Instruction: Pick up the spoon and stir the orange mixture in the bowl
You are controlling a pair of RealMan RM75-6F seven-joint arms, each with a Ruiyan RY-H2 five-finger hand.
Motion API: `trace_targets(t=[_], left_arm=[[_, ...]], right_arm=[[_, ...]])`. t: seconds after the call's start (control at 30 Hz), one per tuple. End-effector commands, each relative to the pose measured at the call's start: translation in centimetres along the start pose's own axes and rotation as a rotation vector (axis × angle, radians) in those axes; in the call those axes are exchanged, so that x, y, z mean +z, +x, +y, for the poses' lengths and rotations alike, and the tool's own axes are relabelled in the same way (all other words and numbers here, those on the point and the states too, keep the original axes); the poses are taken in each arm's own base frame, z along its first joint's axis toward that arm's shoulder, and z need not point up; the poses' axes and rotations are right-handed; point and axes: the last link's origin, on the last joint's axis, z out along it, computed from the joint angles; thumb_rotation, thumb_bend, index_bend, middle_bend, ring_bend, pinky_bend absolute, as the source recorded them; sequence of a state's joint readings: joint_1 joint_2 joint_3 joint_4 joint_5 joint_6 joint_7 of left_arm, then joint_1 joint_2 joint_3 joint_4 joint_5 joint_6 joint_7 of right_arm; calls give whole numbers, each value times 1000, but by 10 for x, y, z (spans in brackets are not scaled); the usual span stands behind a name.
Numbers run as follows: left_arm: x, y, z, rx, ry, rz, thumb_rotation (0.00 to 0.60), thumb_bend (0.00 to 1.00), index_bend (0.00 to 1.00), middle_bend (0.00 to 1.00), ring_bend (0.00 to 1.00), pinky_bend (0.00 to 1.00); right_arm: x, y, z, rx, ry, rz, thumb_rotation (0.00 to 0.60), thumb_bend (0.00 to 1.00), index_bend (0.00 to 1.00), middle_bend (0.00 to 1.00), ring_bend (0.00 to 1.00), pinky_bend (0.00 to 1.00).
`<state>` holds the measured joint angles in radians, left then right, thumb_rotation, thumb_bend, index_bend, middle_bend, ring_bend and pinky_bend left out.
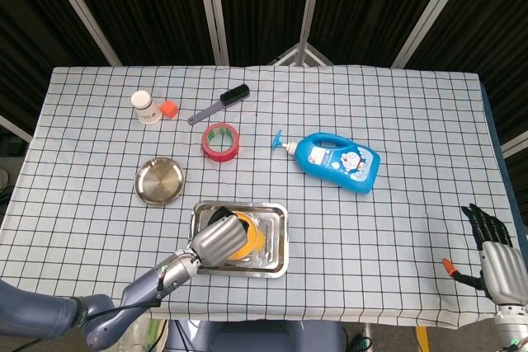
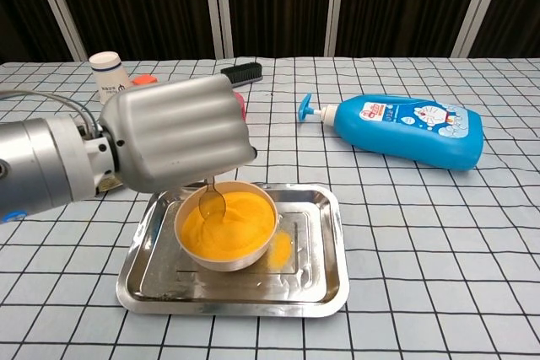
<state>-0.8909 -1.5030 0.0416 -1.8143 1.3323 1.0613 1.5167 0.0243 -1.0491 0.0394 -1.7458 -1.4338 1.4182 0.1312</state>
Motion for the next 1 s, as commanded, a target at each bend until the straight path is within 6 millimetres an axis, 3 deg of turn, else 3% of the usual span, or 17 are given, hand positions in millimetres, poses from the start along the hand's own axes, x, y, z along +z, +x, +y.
trace_targets(t=[0.03, 0.67, 1.0], left_arm=[[1, -2, -5, 8, 13, -5, 600, 738, 807, 1000, 1000, 1000], [7, 6, -11, 157, -32, 114, 600, 738, 807, 1000, 1000, 1000], [1, -8, -6, 47, 8, 53, 600, 738, 807, 1000, 1000, 1000]], right_arm=[[0, 0, 0, -1, 0, 0, 600, 311, 0, 0, 0, 0], [0, 0, 1, -2, -4, 0, 600, 311, 0, 0, 0, 0], [0, 0, 1, -4, -6, -3, 600, 312, 0, 0, 0, 0]])
